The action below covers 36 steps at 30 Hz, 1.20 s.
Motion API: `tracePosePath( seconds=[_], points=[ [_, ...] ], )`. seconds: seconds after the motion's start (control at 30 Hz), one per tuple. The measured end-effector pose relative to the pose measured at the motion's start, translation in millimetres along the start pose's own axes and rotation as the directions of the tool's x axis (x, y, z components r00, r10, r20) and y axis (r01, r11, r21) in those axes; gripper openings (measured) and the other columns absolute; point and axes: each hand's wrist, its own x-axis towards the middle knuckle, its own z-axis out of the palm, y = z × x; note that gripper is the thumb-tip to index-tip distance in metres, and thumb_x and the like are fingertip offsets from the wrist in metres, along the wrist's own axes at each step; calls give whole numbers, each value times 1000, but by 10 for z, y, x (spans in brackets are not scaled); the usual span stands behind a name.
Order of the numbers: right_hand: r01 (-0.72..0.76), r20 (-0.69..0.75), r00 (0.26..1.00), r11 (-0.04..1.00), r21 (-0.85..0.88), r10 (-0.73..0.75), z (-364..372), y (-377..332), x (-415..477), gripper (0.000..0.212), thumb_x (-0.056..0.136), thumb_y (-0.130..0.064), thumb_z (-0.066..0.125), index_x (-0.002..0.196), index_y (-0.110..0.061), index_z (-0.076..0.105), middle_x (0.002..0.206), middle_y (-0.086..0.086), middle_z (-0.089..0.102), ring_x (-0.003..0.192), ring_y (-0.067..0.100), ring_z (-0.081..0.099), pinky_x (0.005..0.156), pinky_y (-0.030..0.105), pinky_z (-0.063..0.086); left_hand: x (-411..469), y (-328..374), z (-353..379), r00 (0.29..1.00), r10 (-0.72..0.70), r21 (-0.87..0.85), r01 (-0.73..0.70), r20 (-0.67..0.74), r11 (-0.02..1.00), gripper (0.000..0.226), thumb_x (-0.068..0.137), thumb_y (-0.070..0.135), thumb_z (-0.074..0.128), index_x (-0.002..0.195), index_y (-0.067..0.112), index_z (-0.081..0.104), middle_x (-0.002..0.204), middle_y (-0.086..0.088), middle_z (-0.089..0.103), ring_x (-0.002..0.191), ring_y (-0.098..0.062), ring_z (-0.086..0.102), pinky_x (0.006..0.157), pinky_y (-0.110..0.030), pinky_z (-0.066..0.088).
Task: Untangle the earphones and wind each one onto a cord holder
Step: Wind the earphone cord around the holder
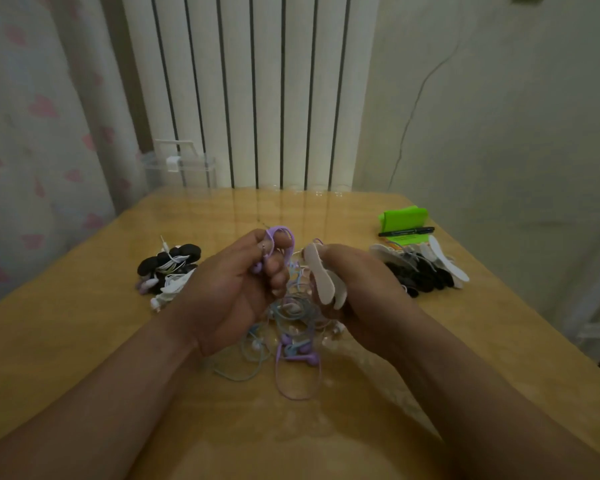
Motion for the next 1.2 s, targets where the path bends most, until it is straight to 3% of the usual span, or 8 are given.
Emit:
tracePosePath(
  seconds=[0.2, 0.37, 0.6, 0.7, 0.8, 0.93, 1.1, 1.2],
  points=[
    [-37, 36, 999, 993, -116, 41, 89, 9, -61, 34, 104, -23, 55, 77, -26, 75, 76, 2, 60, 66, 18, 55, 58, 32, 41, -10, -16, 17, 1000, -10, 89, 9, 17, 996, 11, 102, 12, 38, 99, 11, 48, 71, -1, 33, 65, -17, 28, 56, -26, 33],
    [-93, -41, 995, 990, -109, 89, 114, -44, -78, 24, 102, -21, 55, 82, -16, 66, 67, 6, 57, 61, 20, 54, 50, 26, 35, -17, -32, 27, 999, 35, 216, -31, -11, 976, 18, 105, 11, 36, 92, 11, 48, 72, -3, 32, 66, -18, 29, 63, -33, 27],
    [24, 1, 1000, 959, -284, -25, 140, 17, -56, 14, 95, -21, 58, 89, -24, 70, 104, 15, 59, 92, 32, 58, 74, 52, 57, -29, -35, 87, 998, 67, 326, -57, -18, 944, 19, 107, 6, 30, 99, 10, 47, 71, -4, 33, 65, -15, 32, 63, -30, 35],
    [6, 13, 1000, 980, -198, -4, 142, 19, -63, 29, 91, -25, 55, 70, -35, 72, 92, 14, 56, 81, 29, 54, 58, 37, 46, -34, -43, 93, 994, 109, 364, -95, -17, 927, 21, 107, 7, 30, 96, 9, 47, 71, -3, 34, 65, -15, 33, 65, -33, 32],
    [-6, -13, 1000, 988, -155, 4, 159, 42, -62, 19, 91, -29, 57, 91, -19, 73, 101, 18, 64, 86, 30, 61, 76, 54, 57, -35, -57, 96, 992, 124, 380, -112, -8, 918, 24, 106, 7, 30, 90, 10, 47, 71, -3, 35, 66, -16, 33, 66, -36, 31],
    [46, -60, 995, 929, -367, -73, 151, 63, -10, 23, 98, -17, 51, 101, -2, 67, 106, 16, 58, 84, 30, 57, 64, 39, 47, -40, -97, 70, 983, 185, 427, -174, 16, 887, 23, 104, 11, 33, 86, 11, 48, 72, -5, 37, 70, -21, 33, 69, -42, 30],
    [-90, -95, 992, 995, -33, 87, 135, 26, -40, 22, 102, -12, 52, 85, -8, 65, 62, 8, 54, 40, 13, 48, 40, 17, 35, -36, -107, 59, 975, 220, 484, -197, 10, 853, 19, 95, 21, 38, 80, 15, 49, 72, -7, 37, 73, -33, 26, 69, -57, 25],
    [-190, -5, 981, 961, 199, 195, 104, -2, -31, 29, 104, -19, 50, 78, -10, 55, 49, 3, 44, 33, 12, 35, 37, 17, 23, -19, -94, 73, 974, 225, 364, -208, -4, 908, 17, 92, 17, 39, 78, 14, 47, 70, -8, 33, 66, -23, 28, 63, -43, 27]
  ],
)
